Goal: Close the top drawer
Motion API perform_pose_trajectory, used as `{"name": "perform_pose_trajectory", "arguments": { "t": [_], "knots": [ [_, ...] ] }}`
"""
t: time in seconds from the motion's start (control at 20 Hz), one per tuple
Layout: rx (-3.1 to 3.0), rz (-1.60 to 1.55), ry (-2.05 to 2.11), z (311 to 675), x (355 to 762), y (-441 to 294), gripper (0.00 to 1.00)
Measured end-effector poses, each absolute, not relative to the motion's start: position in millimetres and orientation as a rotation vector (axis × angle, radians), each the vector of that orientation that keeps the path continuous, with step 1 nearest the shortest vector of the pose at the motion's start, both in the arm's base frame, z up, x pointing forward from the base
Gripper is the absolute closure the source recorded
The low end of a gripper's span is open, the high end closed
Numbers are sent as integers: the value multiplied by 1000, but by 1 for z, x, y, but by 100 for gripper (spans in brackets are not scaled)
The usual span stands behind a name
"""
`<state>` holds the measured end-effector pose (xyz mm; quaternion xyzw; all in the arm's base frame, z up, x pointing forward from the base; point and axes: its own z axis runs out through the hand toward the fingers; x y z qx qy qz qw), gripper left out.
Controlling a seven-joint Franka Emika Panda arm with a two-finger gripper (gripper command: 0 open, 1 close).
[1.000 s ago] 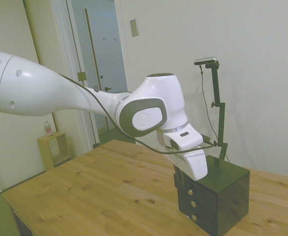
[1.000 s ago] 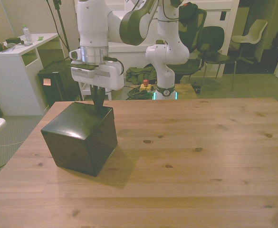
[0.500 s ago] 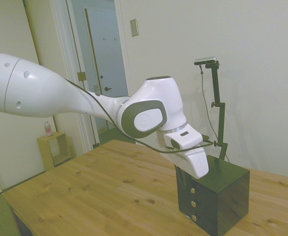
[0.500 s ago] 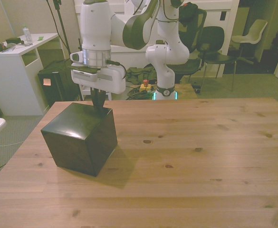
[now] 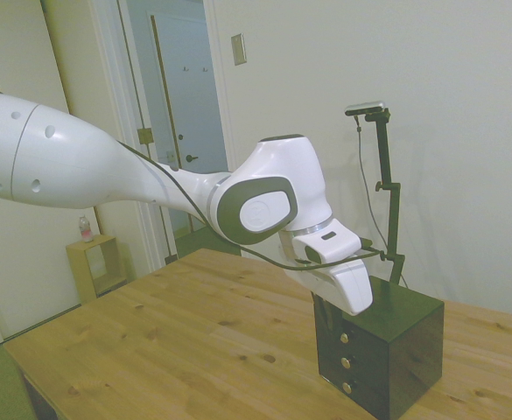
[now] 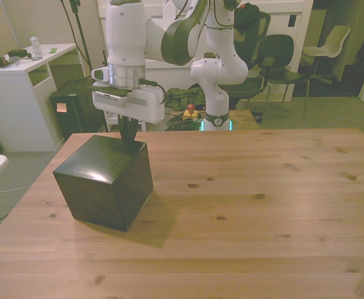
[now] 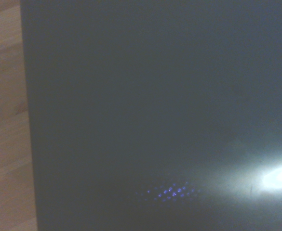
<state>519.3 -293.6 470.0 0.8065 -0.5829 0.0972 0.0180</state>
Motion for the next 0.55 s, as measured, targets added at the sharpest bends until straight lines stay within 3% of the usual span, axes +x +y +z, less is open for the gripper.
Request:
{"name": "perform_pose_trajectory", "arguments": {
  "t": [0.25, 0.55],
  "knots": [
    [2536, 290, -1741, 459, 525, -275, 100],
    [2636, 232, -1637, 444, 508, -194, 100]
  ]
}}
